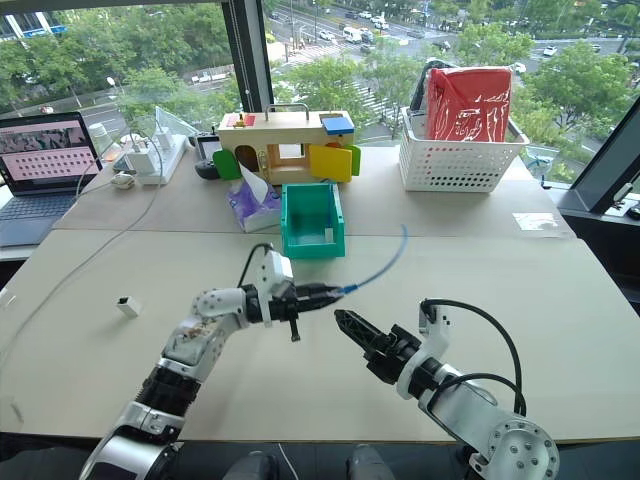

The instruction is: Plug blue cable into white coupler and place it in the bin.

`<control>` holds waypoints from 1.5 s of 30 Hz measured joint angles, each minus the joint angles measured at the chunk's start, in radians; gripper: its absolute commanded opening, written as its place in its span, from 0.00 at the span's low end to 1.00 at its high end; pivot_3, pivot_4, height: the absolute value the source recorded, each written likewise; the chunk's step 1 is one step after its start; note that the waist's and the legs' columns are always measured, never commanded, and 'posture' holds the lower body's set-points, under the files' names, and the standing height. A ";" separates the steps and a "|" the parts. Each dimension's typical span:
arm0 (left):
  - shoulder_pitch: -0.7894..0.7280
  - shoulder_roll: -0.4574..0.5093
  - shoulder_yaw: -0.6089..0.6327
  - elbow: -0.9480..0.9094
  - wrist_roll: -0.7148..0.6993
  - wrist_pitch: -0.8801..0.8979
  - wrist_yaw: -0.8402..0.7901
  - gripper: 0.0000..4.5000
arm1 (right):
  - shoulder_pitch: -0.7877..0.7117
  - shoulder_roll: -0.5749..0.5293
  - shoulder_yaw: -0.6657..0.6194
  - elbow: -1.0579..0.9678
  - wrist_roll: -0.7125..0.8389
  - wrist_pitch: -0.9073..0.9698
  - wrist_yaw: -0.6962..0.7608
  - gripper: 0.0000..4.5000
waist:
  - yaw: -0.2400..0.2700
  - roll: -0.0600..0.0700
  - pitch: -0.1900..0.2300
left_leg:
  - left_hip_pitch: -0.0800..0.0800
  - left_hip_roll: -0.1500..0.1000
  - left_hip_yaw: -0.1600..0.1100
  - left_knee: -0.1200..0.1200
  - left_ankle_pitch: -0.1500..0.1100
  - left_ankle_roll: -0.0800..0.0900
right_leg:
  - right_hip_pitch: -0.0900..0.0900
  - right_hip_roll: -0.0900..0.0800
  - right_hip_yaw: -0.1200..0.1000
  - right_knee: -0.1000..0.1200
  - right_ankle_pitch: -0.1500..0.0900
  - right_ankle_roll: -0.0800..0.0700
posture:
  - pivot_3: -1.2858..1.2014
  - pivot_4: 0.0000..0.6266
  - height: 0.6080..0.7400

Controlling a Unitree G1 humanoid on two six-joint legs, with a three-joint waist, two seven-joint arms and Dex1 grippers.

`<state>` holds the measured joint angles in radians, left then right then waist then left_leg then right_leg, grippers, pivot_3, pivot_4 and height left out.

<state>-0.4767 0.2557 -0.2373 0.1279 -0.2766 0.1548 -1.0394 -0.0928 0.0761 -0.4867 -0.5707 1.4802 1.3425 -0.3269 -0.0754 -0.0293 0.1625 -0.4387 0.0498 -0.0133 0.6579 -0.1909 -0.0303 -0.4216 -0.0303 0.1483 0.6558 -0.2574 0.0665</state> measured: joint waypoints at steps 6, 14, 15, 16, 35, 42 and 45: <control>0.024 -0.007 -0.022 -0.103 -0.005 0.062 0.010 0.01 | 0.022 -0.062 0.095 0.029 0.113 -0.191 -0.094 1.00 | 0.002 0.000 0.000 | 0.000 0.000 0.000 0.000 0.000 0.000 | 0.000 0.000 0.000 -0.001 -0.001 0.002 | 0.52 0.24 0.96; 0.032 0.001 -0.022 -0.114 -0.005 0.074 0.018 0.01 | 0.078 -0.193 0.200 0.031 0.195 -0.366 -0.143 0.61 | 0.003 0.000 0.000 | 0.000 0.000 0.000 0.000 0.000 0.000 | 0.000 0.000 0.000 -0.001 -0.001 0.002 | 0.52 0.24 0.96; 0.032 0.001 -0.022 -0.114 -0.004 0.074 0.019 0.01 | 0.081 -0.202 0.206 0.031 0.198 -0.383 -0.144 0.61 | 0.003 0.000 0.000 | 0.000 0.000 0.000 0.000 0.000 0.000 | 0.000 0.000 0.000 -0.001 -0.001 0.002 | 0.52 0.24 0.96; 0.032 0.002 -0.022 -0.114 -0.004 0.074 0.020 0.01 | 0.084 -0.215 0.213 0.030 0.209 -0.406 -0.146 0.61 | 0.003 0.000 0.000 | 0.000 0.000 0.000 0.000 0.000 0.000 | 0.000 0.000 0.000 -0.001 -0.001 0.002 | 0.52 0.24 0.96; 0.066 0.010 -0.023 -0.140 -0.005 0.089 0.039 0.01 | 0.147 -0.379 0.358 -0.021 0.292 -0.622 -0.153 0.61 | 0.005 0.000 0.000 | 0.000 0.000 0.000 0.000 0.000 0.000 | 0.001 0.000 0.000 -0.001 -0.001 0.001 | 0.52 0.24 0.96; 0.068 0.009 -0.023 -0.149 -0.005 0.091 0.044 0.01 | 0.152 -0.405 0.376 -0.021 0.300 -0.664 -0.145 0.61 | 0.006 0.000 0.000 | 0.000 0.000 0.000 0.000 0.000 0.000 | 0.001 0.000 0.000 -0.001 -0.001 0.001 | 0.52 0.24 0.96; 0.068 0.007 -0.023 -0.151 -0.005 0.095 0.045 0.01 | 0.152 -0.412 0.391 -0.021 0.300 -0.680 -0.137 0.61 | 0.006 0.000 0.000 | 0.000 0.000 0.000 0.000 0.000 0.000 | 0.001 0.000 0.000 -0.001 -0.001 0.001 | 0.52 0.24 0.96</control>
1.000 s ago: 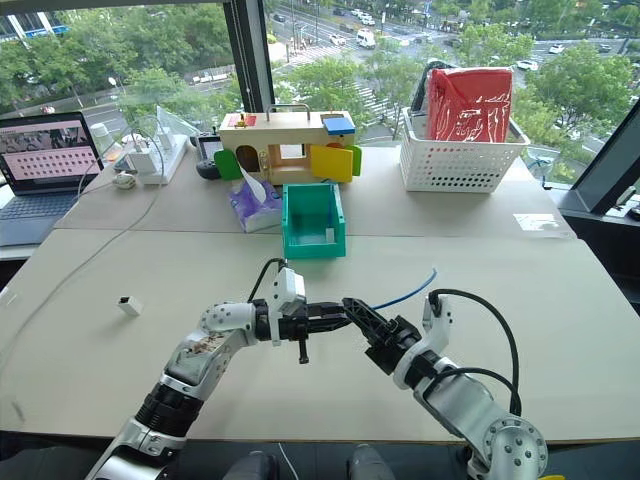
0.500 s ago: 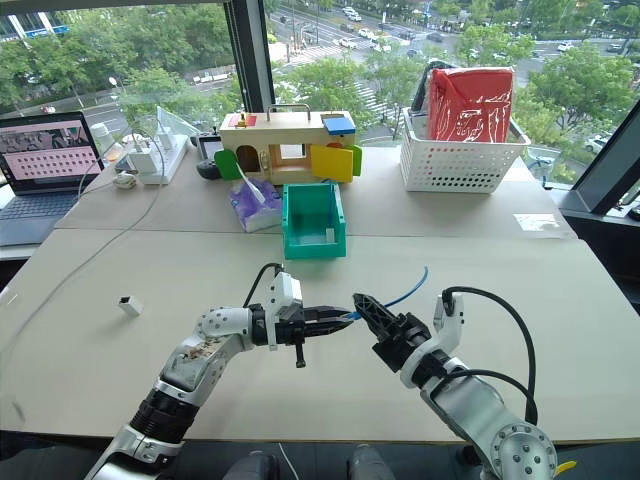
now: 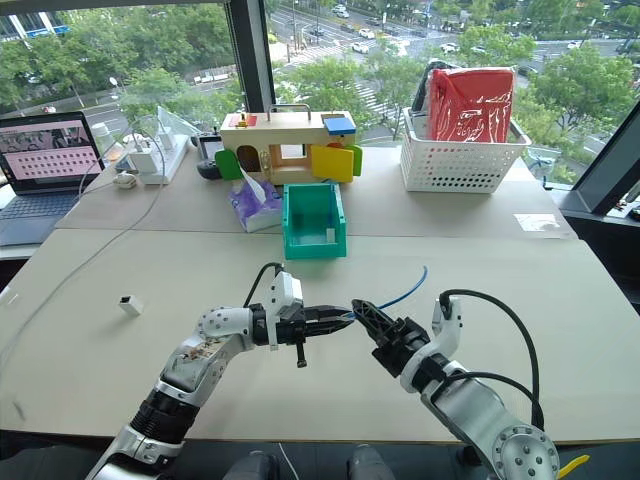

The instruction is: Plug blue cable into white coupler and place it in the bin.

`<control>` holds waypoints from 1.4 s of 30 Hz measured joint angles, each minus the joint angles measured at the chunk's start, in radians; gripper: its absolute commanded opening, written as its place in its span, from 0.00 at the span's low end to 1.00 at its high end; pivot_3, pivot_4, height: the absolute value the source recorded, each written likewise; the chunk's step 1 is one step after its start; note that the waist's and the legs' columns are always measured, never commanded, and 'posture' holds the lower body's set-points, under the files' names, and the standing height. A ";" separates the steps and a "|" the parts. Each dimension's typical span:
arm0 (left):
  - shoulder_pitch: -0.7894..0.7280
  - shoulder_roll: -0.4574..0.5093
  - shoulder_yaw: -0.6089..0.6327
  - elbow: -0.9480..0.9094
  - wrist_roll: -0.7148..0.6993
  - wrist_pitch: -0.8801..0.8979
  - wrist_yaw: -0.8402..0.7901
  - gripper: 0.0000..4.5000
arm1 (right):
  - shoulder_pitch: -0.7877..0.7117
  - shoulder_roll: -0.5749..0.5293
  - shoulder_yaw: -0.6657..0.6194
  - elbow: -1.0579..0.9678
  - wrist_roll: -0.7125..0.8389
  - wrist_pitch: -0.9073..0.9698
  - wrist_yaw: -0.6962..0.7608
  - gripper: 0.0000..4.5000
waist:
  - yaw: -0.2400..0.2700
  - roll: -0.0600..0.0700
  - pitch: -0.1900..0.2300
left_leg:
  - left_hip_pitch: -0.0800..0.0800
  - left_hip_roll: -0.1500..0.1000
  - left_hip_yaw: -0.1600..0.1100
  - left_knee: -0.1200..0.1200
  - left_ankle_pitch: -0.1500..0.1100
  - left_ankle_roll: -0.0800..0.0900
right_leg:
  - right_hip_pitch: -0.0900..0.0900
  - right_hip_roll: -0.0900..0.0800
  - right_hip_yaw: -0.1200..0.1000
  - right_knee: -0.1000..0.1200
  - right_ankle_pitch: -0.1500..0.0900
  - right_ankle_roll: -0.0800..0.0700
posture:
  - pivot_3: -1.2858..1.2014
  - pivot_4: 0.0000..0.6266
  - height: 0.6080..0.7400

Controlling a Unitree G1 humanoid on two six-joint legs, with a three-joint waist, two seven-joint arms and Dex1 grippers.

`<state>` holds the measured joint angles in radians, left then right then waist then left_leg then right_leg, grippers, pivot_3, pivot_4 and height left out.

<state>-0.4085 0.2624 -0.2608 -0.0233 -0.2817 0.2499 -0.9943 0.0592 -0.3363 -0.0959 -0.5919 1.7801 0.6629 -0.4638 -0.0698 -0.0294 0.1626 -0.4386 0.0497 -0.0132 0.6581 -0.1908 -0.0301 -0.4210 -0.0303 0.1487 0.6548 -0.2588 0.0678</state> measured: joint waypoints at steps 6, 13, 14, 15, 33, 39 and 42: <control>0.000 -0.003 0.002 -0.001 -0.003 0.012 0.001 0.01 | 0.001 -0.008 0.010 0.000 -0.002 -0.017 0.005 0.24 | 0.001 0.000 0.000 | 0.000 0.000 0.000 0.000 0.000 0.000 | 0.000 0.000 0.000 0.000 0.000 0.000 | 0.52 0.24 0.96; 0.000 -0.003 0.006 -0.006 -0.021 0.015 0.003 0.12 | 0.004 -0.014 0.013 0.000 -0.009 -0.029 0.006 0.00 | 0.001 0.000 0.000 | 0.000 0.000 0.000 0.000 0.000 0.000 | 0.000 0.000 0.000 0.000 0.000 0.000 | 0.52 0.24 0.96; 0.000 -0.003 0.006 -0.006 -0.023 0.016 0.005 0.24 | 0.004 -0.014 0.014 0.000 -0.009 -0.030 0.007 0.00 | 0.001 0.000 0.000 | 0.000 0.000 0.000 0.000 0.000 0.000 | 0.000 0.000 0.000 0.000 0.000 0.000 | 0.52 0.24 0.96; 0.001 -0.005 0.006 -0.006 -0.031 0.023 0.006 0.29 | 0.003 -0.014 0.015 0.000 -0.009 -0.032 0.013 0.00 | 0.000 0.000 0.000 | 0.000 0.000 0.000 0.000 0.000 0.000 | 0.000 0.000 0.000 0.000 0.000 0.000 | 0.52 0.24 0.96; -0.070 0.312 0.386 -0.079 -0.205 0.192 0.043 0.99 | -0.337 -0.387 -0.138 0.245 -0.074 0.055 0.256 0.00 | -0.006 0.000 0.001 | 0.002 0.001 0.001 -0.001 0.000 0.002 | 0.000 0.001 0.001 0.000 -0.001 -0.002 | 0.52 0.24 0.96; 0.105 0.404 0.558 -0.102 -0.226 0.192 0.082 0.99 | -0.603 -0.389 -0.063 0.454 -0.159 0.161 0.373 0.00 | 0.000 0.000 0.002 | 0.002 0.001 0.001 -0.004 0.000 0.002 | -0.001 0.001 0.000 -0.001 0.002 -0.009 | 0.52 0.24 0.96; 0.222 0.412 0.700 -0.131 -0.235 0.180 0.139 0.99 | -0.689 -0.369 -0.034 0.521 -0.197 0.217 0.423 0.00 | 0.003 -0.001 0.002 | 0.001 0.001 0.001 -0.006 0.000 0.002 | -0.001 0.000 -0.001 -0.005 0.003 -0.009 | 0.52 0.24 0.96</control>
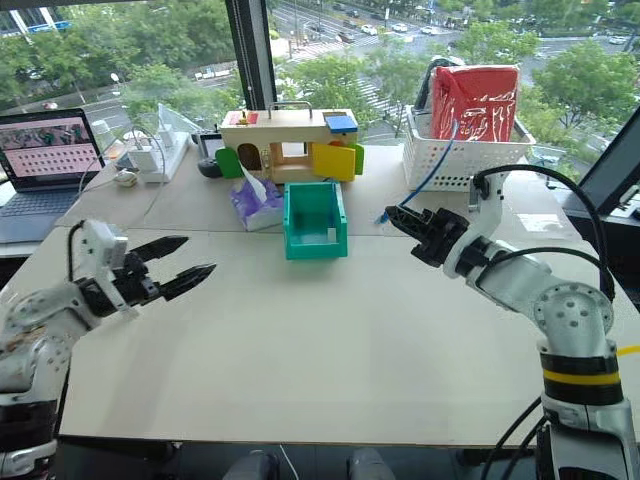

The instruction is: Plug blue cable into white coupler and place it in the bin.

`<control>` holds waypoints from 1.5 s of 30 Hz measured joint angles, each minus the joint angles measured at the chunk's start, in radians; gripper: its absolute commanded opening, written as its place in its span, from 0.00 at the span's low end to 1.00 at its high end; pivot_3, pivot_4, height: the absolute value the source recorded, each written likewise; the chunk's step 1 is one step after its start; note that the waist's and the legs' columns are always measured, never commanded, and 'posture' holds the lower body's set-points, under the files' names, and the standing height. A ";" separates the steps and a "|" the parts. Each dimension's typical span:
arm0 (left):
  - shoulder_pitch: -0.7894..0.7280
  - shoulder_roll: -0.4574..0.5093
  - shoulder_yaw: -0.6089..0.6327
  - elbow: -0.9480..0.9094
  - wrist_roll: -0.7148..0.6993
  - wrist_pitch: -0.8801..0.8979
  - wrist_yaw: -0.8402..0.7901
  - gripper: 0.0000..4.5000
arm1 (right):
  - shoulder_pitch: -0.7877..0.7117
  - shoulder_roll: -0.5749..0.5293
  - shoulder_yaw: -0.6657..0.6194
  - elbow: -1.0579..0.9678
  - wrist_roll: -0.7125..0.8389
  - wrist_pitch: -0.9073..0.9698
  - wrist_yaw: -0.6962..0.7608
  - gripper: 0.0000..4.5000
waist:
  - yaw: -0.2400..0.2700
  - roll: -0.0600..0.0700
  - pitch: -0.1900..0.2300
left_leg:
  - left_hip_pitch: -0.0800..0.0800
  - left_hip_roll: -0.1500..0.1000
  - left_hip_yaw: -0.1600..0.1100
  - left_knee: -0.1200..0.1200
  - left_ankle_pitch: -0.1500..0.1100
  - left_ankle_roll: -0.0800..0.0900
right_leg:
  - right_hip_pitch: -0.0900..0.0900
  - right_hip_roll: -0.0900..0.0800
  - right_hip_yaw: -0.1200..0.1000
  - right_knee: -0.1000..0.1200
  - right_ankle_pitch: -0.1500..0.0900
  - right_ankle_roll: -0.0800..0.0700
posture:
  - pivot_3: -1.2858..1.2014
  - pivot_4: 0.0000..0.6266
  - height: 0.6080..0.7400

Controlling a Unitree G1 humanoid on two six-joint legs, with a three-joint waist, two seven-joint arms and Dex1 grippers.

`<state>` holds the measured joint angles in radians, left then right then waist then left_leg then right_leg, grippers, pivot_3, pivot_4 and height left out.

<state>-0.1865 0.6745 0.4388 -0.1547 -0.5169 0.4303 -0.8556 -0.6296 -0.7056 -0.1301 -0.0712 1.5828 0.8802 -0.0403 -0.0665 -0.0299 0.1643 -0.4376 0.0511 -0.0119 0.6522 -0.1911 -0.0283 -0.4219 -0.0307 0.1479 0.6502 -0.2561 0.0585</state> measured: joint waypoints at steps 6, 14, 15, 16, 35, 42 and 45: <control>0.209 -0.112 0.204 -0.028 0.048 -0.132 0.182 0.99 | -0.065 0.056 0.030 0.101 -0.077 0.088 0.082 0.00 | 0.002 0.000 0.000 | -0.001 -0.001 0.001 -0.001 0.000 0.000 | 0.000 -0.003 -0.001 -0.002 0.000 0.000 | 0.52 0.24 0.96; 0.298 -0.282 0.171 -0.047 0.153 -0.234 0.395 0.99 | -0.122 0.108 0.031 0.154 -0.169 0.154 0.149 0.00 | 0.009 0.000 0.000 | -0.001 -0.002 0.001 -0.001 0.000 -0.001 | 0.001 -0.004 -0.002 -0.002 0.001 0.001 | 0.52 0.24 0.96; 0.297 -0.291 0.157 -0.044 0.162 -0.239 0.409 0.99 | -0.123 0.111 0.030 0.155 -0.174 0.158 0.152 0.00 | 0.009 0.000 0.000 | -0.001 -0.002 0.001 -0.001 0.000 -0.001 | 0.001 -0.004 -0.002 -0.002 0.001 0.001 | 0.52 0.24 0.96; 0.290 -0.297 0.136 -0.033 0.168 -0.245 0.421 0.99 | -0.123 0.114 0.026 0.159 -0.183 0.165 0.157 0.00 | 0.008 0.000 0.000 | -0.001 -0.002 0.001 -0.001 0.000 -0.001 | 0.001 -0.004 -0.002 -0.002 0.001 0.001 | 0.52 0.24 0.96; 0.039 -0.224 -0.004 0.401 0.219 -0.314 0.407 0.25 | -0.054 0.128 -0.127 0.048 -0.159 0.229 0.045 0.00 | 0.003 0.002 -0.001 | 0.000 -0.003 0.001 -0.001 0.001 0.000 | 0.001 -0.004 -0.003 -0.001 0.002 0.001 | 0.52 0.24 0.96; -0.030 -0.196 -0.141 0.403 0.216 -0.360 0.224 0.15 | 0.008 0.127 -0.173 -0.035 -0.109 0.228 -0.039 0.00 | 0.015 0.001 -0.001 | -0.002 -0.003 0.000 -0.001 0.002 0.000 | 0.001 -0.004 -0.004 -0.001 0.002 0.001 | 0.52 0.24 0.96; -0.138 -0.183 -0.230 0.360 0.200 -0.333 0.121 0.15 | 0.022 0.131 -0.179 -0.070 -0.110 0.209 -0.060 0.00 | 0.017 0.001 -0.001 | -0.002 -0.003 0.000 -0.001 0.002 0.000 | 0.001 -0.004 -0.004 -0.002 0.002 0.002 | 0.52 0.24 0.96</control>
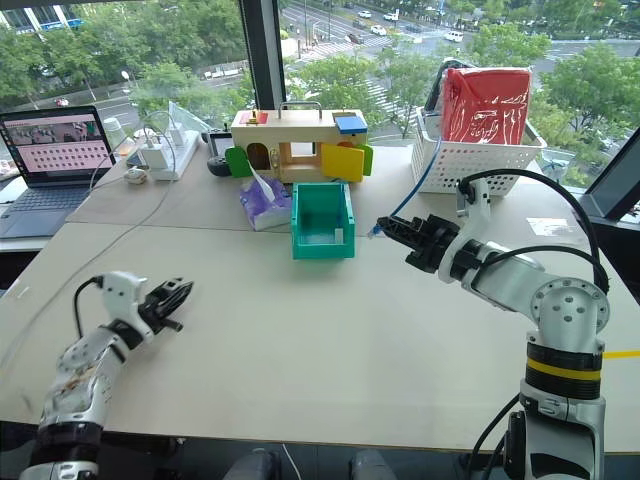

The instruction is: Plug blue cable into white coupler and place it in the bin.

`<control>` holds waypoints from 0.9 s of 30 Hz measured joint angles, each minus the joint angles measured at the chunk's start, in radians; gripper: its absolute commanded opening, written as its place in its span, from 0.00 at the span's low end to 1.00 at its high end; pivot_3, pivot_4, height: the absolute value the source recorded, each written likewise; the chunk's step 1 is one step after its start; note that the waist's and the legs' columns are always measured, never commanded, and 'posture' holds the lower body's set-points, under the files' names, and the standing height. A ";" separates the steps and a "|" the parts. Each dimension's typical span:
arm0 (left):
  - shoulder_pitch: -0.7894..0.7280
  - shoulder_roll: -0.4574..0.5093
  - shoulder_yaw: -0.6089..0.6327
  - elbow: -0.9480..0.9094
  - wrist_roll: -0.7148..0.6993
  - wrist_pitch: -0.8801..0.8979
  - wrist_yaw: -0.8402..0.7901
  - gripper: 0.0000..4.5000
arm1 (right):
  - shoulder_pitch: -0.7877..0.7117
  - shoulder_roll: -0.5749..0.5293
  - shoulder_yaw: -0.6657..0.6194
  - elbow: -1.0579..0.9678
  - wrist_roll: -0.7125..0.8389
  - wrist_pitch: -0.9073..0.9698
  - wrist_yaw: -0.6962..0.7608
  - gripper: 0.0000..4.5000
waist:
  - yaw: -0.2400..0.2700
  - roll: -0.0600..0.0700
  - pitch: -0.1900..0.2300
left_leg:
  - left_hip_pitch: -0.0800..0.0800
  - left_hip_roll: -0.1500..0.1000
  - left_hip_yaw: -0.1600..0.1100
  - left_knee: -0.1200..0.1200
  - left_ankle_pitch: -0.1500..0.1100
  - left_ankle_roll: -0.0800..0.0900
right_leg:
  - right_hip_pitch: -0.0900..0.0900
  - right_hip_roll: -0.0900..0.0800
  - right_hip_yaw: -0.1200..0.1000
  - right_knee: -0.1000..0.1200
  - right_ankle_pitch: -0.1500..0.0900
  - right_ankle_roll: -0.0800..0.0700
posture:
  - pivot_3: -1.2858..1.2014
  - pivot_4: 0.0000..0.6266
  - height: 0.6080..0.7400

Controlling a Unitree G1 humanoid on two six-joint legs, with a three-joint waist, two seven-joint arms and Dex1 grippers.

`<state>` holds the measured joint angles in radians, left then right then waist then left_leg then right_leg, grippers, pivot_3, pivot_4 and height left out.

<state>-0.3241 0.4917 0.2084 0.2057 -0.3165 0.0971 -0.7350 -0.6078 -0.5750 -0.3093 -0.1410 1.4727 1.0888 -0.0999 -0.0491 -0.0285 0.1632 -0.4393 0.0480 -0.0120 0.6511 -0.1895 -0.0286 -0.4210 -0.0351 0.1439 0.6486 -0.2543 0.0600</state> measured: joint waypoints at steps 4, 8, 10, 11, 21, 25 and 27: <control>-0.195 -0.048 -0.212 -0.039 -0.005 0.091 -0.196 0.15 | 0.060 0.008 -0.012 -0.094 -0.040 -0.044 -0.021 0.00 | 0.008 0.000 0.000 | -0.001 -0.002 -0.001 0.000 0.000 0.000 | 0.001 -0.001 -0.001 -0.002 0.000 0.001 | 0.52 0.24 0.96; -0.260 -0.137 -0.425 -0.023 0.032 0.124 -0.316 0.15 | 0.159 0.032 -0.016 -0.190 -0.113 -0.098 -0.069 0.00 | -0.008 0.000 0.000 | -0.001 -0.003 -0.001 -0.002 0.000 0.001 | -0.001 -0.002 0.000 -0.002 0.000 0.001 | 0.52 0.24 0.96; -0.288 -0.188 -0.475 0.035 0.072 0.118 -0.317 0.15 | 0.224 0.049 -0.019 -0.245 -0.149 -0.128 -0.096 0.00 | -0.012 0.001 0.000 | -0.001 -0.003 -0.002 -0.004 0.001 0.003 | -0.001 -0.002 -0.001 -0.001 -0.001 0.001 | 0.52 0.24 0.96; -0.308 -0.222 -0.500 0.075 0.098 0.112 -0.302 0.15 | 0.270 0.068 -0.013 -0.283 -0.172 -0.139 -0.109 0.00 | -0.013 0.000 0.000 | -0.001 -0.003 -0.003 -0.004 0.001 0.003 | -0.001 -0.002 -0.001 -0.001 0.000 0.001 | 0.52 0.24 0.96; -0.362 -0.386 -0.590 0.319 0.202 0.012 -0.282 0.15 | 0.509 0.253 -0.001 -0.494 -0.299 -0.292 -0.240 0.00 | -0.019 0.001 0.000 | 0.000 -0.005 -0.004 -0.002 0.003 0.004 | 0.001 -0.002 0.000 0.000 0.000 0.002 | 0.52 0.24 0.96; -0.382 -0.394 -0.590 0.377 0.218 -0.049 -0.299 0.15 | 0.518 0.255 0.000 -0.505 -0.328 -0.323 -0.248 0.00 | -0.019 0.001 0.000 | 0.000 -0.005 -0.004 -0.003 0.003 0.004 | 0.001 -0.002 0.000 0.000 0.000 0.002 | 0.52 0.24 0.96; -0.382 -0.382 -0.589 0.387 0.224 -0.070 -0.308 0.27 | 0.525 0.253 0.000 -0.506 -0.333 -0.330 -0.247 0.00 | -0.018 0.001 0.000 | 0.000 -0.005 -0.004 -0.003 0.003 0.004 | 0.001 -0.002 0.000 0.000 0.000 0.002 | 0.52 0.24 0.96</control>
<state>-0.7062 0.1096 -0.3811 0.5931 -0.0921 0.0267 -1.0427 -0.0831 -0.3216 -0.3097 -0.6469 1.1400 0.7588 -0.3472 -0.0670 -0.0279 0.1628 -0.4397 0.0430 -0.0158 0.6483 -0.1869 -0.0250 -0.4203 -0.0376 0.1435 0.6483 -0.2545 0.0621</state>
